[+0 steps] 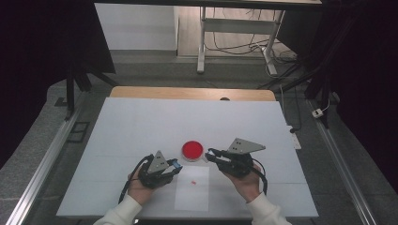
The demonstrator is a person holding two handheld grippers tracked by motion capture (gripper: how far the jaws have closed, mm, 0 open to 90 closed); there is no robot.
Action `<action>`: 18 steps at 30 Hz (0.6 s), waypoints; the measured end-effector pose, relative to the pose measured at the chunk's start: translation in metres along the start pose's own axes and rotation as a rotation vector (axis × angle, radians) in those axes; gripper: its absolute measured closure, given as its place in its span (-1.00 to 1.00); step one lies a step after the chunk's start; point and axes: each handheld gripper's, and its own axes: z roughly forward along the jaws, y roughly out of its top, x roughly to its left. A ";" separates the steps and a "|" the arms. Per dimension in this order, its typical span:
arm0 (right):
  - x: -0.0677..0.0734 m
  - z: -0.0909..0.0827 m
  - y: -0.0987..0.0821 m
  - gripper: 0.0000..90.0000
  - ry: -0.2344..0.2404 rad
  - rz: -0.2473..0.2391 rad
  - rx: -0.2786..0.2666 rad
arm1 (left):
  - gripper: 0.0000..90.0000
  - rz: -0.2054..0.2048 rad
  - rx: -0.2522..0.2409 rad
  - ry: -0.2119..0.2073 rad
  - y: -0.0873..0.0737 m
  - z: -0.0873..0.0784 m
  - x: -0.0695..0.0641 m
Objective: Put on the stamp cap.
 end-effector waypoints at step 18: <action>0.001 0.001 -0.001 0.68 0.006 0.001 0.005 | 0.44 0.028 0.010 -0.024 0.014 0.023 -0.011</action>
